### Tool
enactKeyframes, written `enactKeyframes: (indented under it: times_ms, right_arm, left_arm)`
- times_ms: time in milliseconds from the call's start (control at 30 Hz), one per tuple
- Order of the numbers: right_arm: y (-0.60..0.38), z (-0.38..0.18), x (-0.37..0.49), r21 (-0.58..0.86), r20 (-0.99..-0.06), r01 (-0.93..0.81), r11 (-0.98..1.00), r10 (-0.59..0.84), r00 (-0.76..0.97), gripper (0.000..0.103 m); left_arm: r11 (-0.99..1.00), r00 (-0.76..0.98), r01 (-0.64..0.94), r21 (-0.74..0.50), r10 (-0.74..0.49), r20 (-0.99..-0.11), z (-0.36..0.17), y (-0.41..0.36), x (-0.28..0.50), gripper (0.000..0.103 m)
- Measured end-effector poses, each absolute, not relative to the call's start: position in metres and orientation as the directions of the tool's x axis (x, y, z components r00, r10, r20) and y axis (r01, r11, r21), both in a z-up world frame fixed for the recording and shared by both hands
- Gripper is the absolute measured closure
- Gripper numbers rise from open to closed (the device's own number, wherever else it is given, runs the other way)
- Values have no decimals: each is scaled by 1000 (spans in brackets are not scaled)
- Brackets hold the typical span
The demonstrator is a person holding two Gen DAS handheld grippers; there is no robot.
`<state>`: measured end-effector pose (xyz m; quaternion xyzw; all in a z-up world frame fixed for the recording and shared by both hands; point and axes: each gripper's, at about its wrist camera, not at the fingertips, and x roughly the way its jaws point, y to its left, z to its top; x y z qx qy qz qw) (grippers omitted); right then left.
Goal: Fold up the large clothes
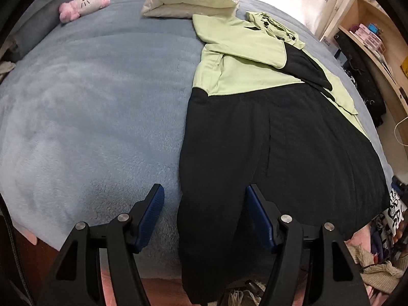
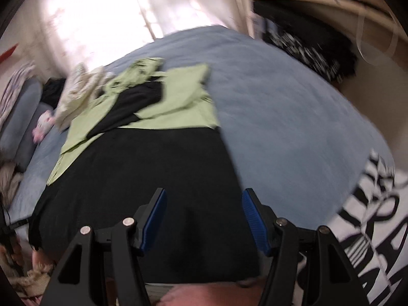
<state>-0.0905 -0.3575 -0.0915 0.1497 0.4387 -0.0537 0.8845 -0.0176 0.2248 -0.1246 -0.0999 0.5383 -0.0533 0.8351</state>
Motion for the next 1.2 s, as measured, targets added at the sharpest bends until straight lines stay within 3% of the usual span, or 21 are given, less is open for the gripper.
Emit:
enactKeyframes:
  times_ms: [167, 433, 667, 767, 833, 900, 967, 1067, 1133, 1200]
  right_arm:
    - [-384, -122, -93, 342, -813, 277, 898, 135, 566, 41]
    - [-365, -132, -85, 454, -780, 142, 880, 315, 542, 41]
    - [-365, -138, -83, 489, -760, 137, 861, 344, 551, 42]
    - [-360, -140, -82, 446, -779, 145, 883, 303, 549, 49]
    - [-358, -140, -81, 431, -784, 151, 889, 287, 550, 57]
    - [-359, -140, -79, 450, -776, 145, 881, 306, 551, 81]
    - [-357, -139, -78, 464, -771, 149, 873, 316, 553, 87]
    - [-351, -136, -76, 454, -770, 149, 878, 303, 561, 93]
    - [-348, -133, -76, 456, -764, 151, 877, 299, 572, 94]
    - [-347, -129, -78, 466, -752, 148, 872, 303, 586, 96]
  left_arm:
    - [965, 402, 5, -264, -244, -883, -134, 224, -12, 26]
    - [953, 412, 54, -300, -295, -862, -147, 216, 2, 8]
    - [959, 439, 66, -277, -277, -855, -153, 209, 7, 5]
    - [963, 444, 64, -261, -261, -857, -153, 206, 6, 7]
    - [966, 442, 67, -248, -252, -861, -152, 203, 5, 13]
    - [966, 439, 66, -250, -253, -862, -150, 202, 3, 17]
    - [962, 434, 57, -266, -264, -861, -149, 201, 3, 25]
    - [949, 417, 48, -311, -302, -857, -146, 199, 4, 51]
    - [939, 397, 28, -343, -325, -858, -146, 197, 5, 86]
    - [928, 376, 0, -372, -345, -860, -144, 194, 5, 93]
